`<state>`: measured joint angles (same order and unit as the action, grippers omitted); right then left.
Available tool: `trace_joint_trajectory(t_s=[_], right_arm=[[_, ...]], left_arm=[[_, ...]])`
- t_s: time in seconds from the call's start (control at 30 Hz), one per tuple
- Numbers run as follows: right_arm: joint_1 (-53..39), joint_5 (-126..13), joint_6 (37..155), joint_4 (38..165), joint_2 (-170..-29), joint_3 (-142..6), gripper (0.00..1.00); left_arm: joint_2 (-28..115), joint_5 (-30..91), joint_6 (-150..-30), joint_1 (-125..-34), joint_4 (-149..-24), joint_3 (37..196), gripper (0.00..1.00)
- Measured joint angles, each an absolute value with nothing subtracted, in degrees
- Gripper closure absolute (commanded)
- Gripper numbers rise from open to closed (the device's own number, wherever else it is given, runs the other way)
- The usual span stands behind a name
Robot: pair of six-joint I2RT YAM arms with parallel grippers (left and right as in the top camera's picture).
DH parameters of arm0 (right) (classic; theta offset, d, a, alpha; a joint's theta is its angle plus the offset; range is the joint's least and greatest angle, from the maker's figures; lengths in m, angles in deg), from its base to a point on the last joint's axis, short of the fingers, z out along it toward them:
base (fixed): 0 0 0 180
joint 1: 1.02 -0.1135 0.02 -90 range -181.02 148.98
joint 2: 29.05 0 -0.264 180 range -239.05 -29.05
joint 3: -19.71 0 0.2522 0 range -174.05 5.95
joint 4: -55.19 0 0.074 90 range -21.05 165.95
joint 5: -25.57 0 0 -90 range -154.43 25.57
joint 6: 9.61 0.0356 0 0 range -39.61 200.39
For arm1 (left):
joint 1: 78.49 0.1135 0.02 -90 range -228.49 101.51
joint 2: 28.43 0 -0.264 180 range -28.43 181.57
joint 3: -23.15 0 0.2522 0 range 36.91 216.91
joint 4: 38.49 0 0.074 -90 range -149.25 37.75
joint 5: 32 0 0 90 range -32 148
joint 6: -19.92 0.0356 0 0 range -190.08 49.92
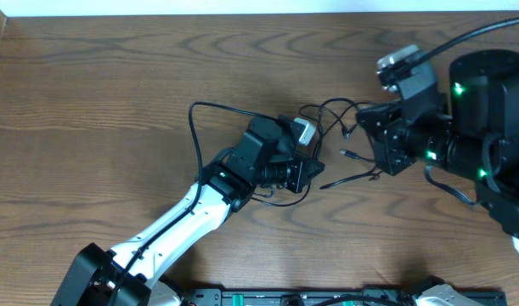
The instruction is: Untangle cables
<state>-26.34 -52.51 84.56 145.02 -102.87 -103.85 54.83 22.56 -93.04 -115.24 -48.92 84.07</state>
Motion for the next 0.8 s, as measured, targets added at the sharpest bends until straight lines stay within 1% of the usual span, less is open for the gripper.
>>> trace_joint_trajectory(t_s=[0.2,0.4,0.57,0.8], right_arm=[[-26.3,-67.0,90.1,145.7,-100.6,-103.8,0.99],[-24.2,-80.2,95.9,147.4,-99.0,-103.9,0.99],[-21.2,-84.4,97.7,148.3,-99.2,-103.9,0.99],[-18.7,-85.9,98.2,150.2,-101.1,-103.9,0.99]], left_arm=[[53.2,21.1,-95.6,-111.7,-49.9,84.1,0.93],[43.3,15.4,-96.5,-102.5,-52.4,84.1,0.92],[30.6,10.2,-97.6,-92.2,-53.6,84.1,0.92],[13.3,3.2,-100.9,-77.6,-53.6,84.1,0.93]])
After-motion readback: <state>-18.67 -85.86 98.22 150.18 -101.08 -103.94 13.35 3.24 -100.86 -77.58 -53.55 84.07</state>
